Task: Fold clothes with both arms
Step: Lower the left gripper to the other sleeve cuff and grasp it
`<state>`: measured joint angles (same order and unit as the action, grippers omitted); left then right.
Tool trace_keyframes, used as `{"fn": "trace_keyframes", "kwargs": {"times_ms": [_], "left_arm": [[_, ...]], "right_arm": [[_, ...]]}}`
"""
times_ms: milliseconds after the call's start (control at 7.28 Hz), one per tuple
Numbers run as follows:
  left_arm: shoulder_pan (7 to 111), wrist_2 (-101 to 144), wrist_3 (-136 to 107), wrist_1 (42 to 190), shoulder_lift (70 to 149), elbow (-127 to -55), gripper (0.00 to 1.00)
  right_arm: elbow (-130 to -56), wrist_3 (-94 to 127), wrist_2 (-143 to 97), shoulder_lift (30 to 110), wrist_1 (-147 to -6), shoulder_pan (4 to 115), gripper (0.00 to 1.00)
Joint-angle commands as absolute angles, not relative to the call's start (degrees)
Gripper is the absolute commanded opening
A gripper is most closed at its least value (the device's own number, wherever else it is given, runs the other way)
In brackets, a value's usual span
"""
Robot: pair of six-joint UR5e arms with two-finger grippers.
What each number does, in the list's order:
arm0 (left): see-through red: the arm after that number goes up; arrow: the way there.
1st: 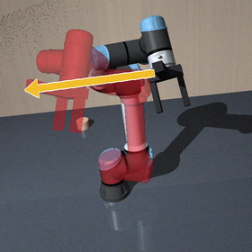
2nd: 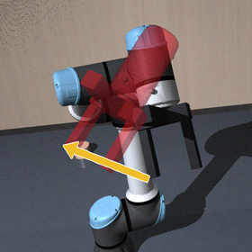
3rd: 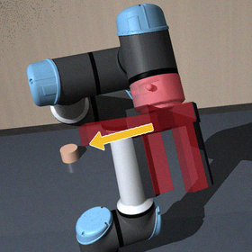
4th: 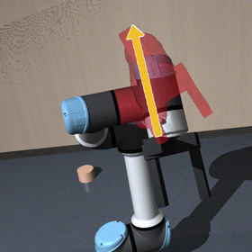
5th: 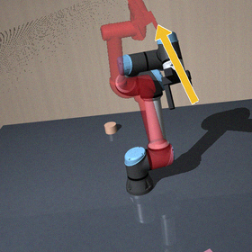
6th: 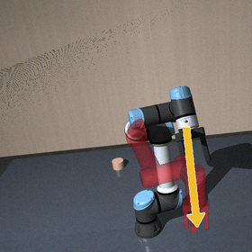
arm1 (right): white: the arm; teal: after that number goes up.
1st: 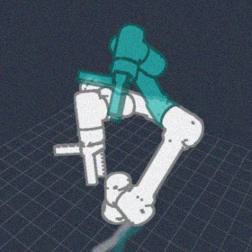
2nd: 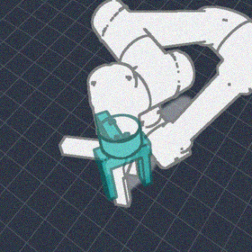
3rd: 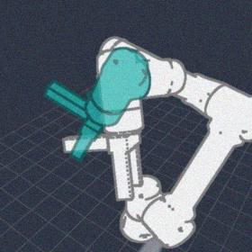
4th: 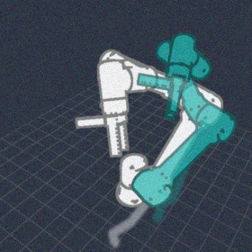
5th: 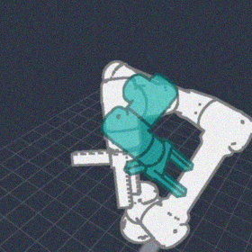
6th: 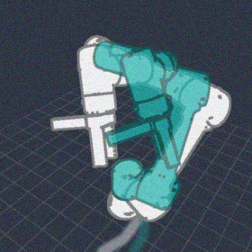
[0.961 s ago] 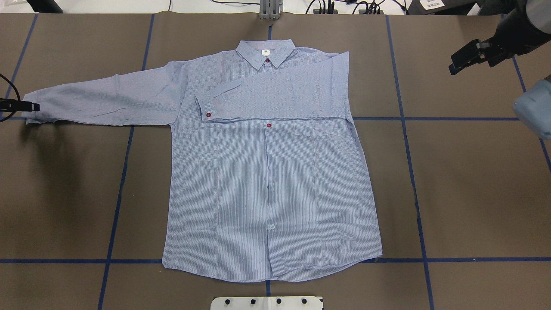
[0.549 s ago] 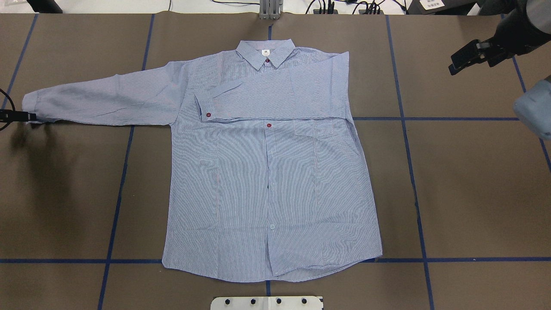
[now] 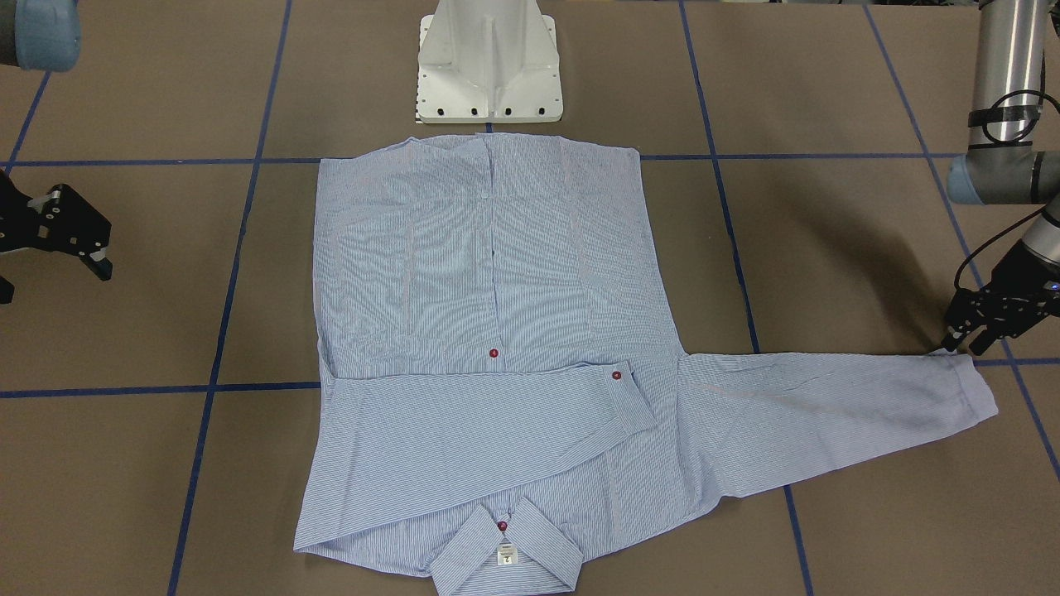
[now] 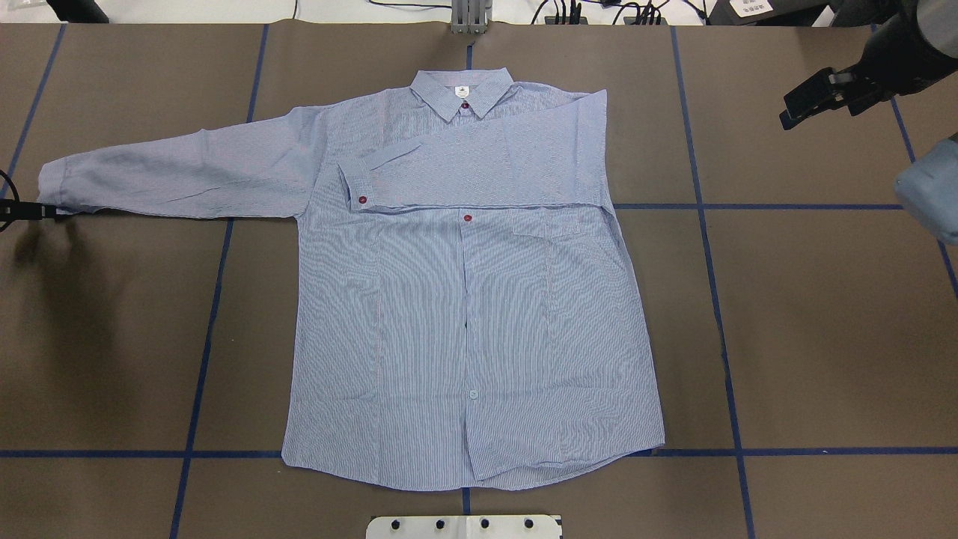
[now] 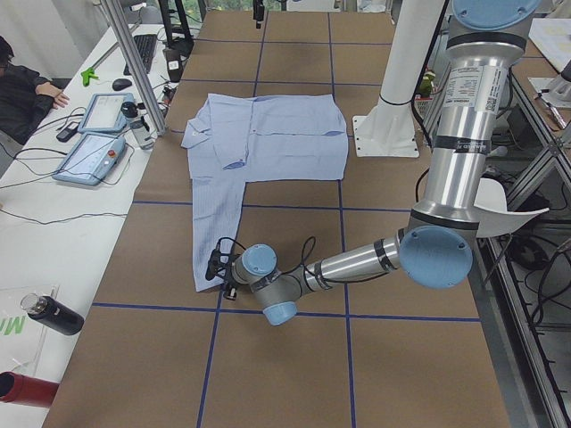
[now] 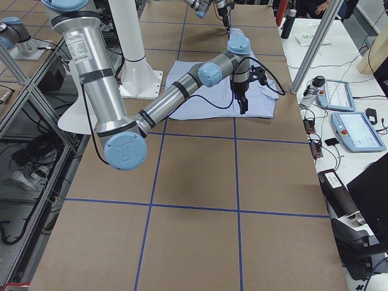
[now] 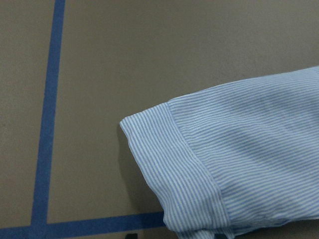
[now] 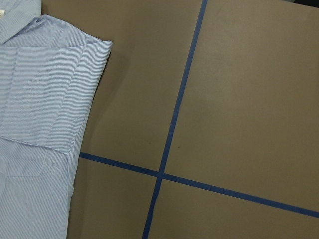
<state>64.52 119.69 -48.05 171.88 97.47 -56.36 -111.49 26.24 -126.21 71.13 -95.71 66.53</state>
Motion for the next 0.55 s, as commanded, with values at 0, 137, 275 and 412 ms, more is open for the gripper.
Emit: {"fn": "trace_keyframes", "kwargs": {"times_ms": [0, 137, 275, 412], "left_arm": [[64.2, 119.5, -48.0, 171.8, 98.1, -56.0, 0.43], [64.2, 119.4, -48.0, 171.8, 98.4, -56.0, 0.41], [64.2, 119.4, -48.0, 171.7, 98.6, -56.0, 0.26], [64.2, 119.4, -48.0, 171.7, 98.6, -56.2, 0.00]], "right_arm": [[-111.4, 26.3, -126.2, 71.1, -95.7, 66.4, 0.99], [-111.4, 26.3, -126.2, 71.1, -95.6, 66.4, 0.99], [-111.3, 26.3, -126.2, 71.1, -95.5, 66.4, 0.99], [-111.2, 26.3, -126.2, 71.1, -95.5, 66.4, 0.99]]}}
